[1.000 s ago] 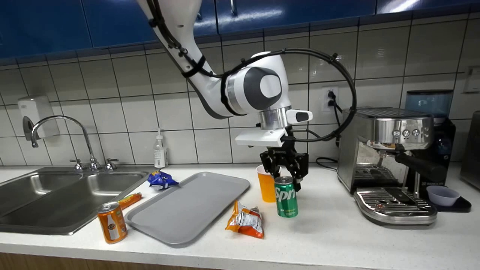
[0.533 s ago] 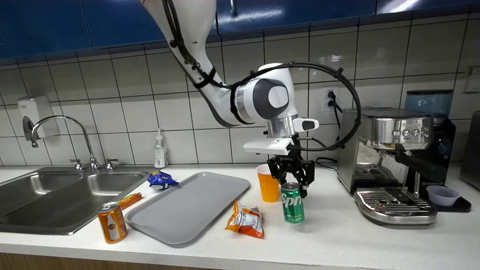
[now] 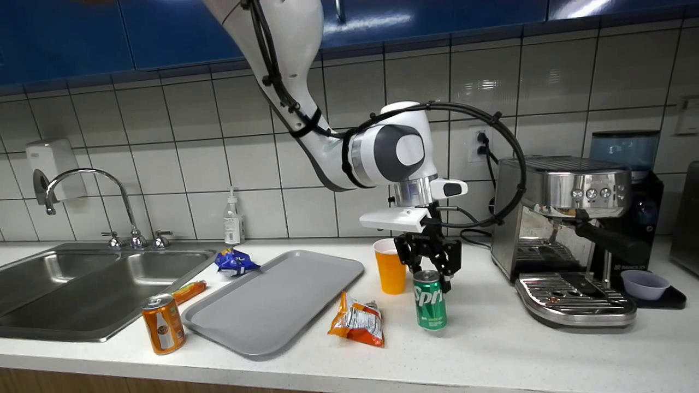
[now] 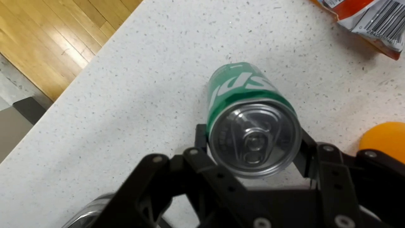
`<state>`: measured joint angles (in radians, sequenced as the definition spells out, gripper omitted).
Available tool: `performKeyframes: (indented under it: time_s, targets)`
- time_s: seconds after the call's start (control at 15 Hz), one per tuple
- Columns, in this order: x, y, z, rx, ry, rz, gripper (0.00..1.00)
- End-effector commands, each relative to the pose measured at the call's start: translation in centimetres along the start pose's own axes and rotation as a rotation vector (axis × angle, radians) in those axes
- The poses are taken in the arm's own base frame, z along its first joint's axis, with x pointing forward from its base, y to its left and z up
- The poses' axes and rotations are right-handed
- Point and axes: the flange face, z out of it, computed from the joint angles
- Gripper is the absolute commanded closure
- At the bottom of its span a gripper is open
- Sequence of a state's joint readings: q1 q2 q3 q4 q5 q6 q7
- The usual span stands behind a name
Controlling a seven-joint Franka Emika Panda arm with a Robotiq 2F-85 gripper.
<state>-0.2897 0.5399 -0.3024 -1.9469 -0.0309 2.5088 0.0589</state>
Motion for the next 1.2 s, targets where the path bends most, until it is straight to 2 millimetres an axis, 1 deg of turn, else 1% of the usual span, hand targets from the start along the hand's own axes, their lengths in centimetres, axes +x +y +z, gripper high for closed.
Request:
performKeyframes:
  time_s: [0.0,0.07,0.2,0.67,0.87,1.13]
  targets:
    - [1.0,0.2,-0.5,0.008,0.001,0.029,0.28]
    - [1.1,0.2,-0.5,0.007,0.002,0.030,0.10]
    - [1.1,0.3,-0.8,0.007,0.008,0.035,0.01]
    - [1.7,0.6,-2.6,0.014,0.041,0.045,0.00]
    - [2.0,0.3,-3.8,0.017,0.060,0.042,0.00]
    - [2.8,-0.6,-5.9,0.027,0.093,0.027,0.00]
